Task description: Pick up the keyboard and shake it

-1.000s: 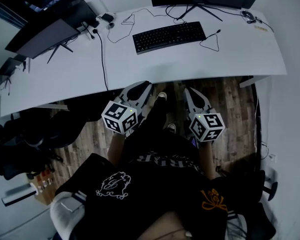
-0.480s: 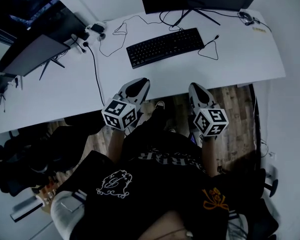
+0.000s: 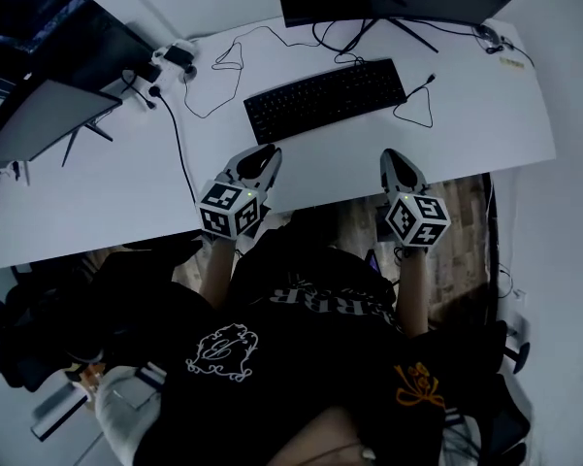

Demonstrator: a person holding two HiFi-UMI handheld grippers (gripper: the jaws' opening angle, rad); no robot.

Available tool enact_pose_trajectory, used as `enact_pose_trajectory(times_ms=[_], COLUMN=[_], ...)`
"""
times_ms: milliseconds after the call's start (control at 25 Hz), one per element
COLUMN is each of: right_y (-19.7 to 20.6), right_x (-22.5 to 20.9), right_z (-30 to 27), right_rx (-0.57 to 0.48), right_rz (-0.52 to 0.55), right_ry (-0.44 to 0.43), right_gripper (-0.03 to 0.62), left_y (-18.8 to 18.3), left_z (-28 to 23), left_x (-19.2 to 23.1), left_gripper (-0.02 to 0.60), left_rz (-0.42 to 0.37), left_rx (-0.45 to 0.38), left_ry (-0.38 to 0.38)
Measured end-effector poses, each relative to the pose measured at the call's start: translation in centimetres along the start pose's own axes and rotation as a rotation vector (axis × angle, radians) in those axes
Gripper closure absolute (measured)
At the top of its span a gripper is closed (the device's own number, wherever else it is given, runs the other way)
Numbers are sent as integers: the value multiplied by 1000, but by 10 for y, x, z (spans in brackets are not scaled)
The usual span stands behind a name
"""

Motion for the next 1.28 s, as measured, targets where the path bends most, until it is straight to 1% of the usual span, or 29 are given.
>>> enact_pose_trajectory(times_ms=[240,440,480,600,720,800,920,1000,1120,1280], right_y=[2,7,6,3,3,3,2,1,-4,-16], right_x=[-29,-59,-65,-81,-96,-103,-116,-127,-146,-174], right_z=[-29,-49,-52,-62,-72,-77,-84,-88,-96,-108], right_rx=[47,96,100,106,135,164,200,216,230,223], right_rz=[7,1,-1,-20,-59,-67,-62,-62,-85,-139], right_ry=[50,101,108,115,101,87,68,56,47,65], right_gripper=[580,576,576,559,513,471,431,404,372,338], left_y=[12,20,22,32,42,46,47,47,48,50], left_z=[-33,-66,-74,-97,-115,-123,-133,-141,-150,-161], left_x=[51,97,105,128,146,153,162,166,168,167], left_gripper=[531,512,497,424,378,354,320,304,298,290], left_rz=[24,19,17,7,8,46,128,169,215,276], left_rx=[65,125,141,198,251,272,284,289,307,331], left_ry=[-31,-61,-66,-73,-71,-60,-56,-63,-68,-77])
Point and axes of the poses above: the fingertips, and each gripper's own axes: z backward along the fingers, x to its left, y out of its underside, the point moved 5 cm from there along z, backward along the fingers, and after that the axes turned 13 degrees about -y, right-handed, at the moved point
